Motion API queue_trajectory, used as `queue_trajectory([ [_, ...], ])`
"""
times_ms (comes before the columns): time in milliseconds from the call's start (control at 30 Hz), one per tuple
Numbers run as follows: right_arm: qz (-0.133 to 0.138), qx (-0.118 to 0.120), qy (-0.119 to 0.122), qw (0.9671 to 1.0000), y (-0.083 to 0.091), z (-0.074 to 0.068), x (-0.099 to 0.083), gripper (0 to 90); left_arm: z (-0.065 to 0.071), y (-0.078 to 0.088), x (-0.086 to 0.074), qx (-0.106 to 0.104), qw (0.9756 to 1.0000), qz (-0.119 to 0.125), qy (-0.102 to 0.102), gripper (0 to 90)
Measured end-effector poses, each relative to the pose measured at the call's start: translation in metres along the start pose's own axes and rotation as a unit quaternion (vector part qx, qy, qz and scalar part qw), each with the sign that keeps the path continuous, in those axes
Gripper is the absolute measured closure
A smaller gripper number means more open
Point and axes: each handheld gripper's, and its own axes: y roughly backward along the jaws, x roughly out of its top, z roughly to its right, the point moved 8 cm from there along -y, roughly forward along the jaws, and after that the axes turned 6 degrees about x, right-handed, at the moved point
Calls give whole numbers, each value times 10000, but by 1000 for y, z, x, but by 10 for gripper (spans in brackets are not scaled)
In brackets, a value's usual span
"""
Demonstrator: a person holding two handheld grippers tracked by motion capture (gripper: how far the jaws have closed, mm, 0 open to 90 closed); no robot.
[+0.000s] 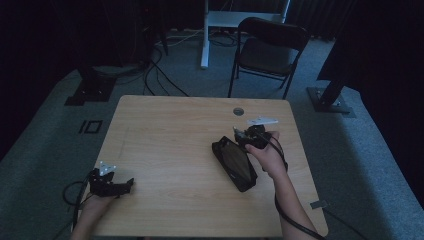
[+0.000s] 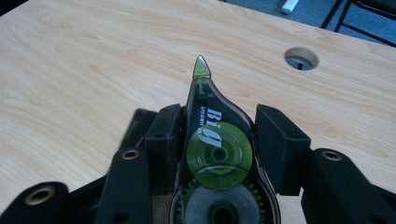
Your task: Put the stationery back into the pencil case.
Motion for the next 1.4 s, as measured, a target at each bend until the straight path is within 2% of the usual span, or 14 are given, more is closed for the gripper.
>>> queue_trajectory([
  [167,-140,190,22,9997,-3,-13,-1,520,0,0,0,0,10000,0,-1,7],
  [333,-348,336,-71,9988,-8,-21,-8,520,0,0,0,0,10000,0,-1,7],
  [467,-561,326,77,9979,-15,-24,-16,520,0,0,0,0,10000,-1,-2,7],
  [633,-882,336,174,9954,-26,-27,-23,521,0,0,0,0,10000,0,-1,7],
  [767,-1114,387,90,9930,-34,-27,-28,520,0,0,0,0,10000,1,-3,7],
  [900,-1293,263,280,9909,-40,-27,-33,521,0,0,0,0,10000,1,-2,7],
  [933,-1389,255,319,9895,-40,-27,-35,520,0,0,0,0,10000,0,0,7],
  [1067,-1493,248,298,9880,-44,-26,-37,520,0,0,0,0,10000,2,-1,7],
  [1167,-1637,322,242,9857,-48,-26,-40,520,0,0,0,0,10000,0,-2,7],
  [1367,-1917,242,341,9806,-57,-24,-46,520,0,0,0,0,10000,-1,-3,7],
  [1400,-1921,224,315,9806,-59,-23,-46,520,0,0,0,1,10000,0,-2,7],
])
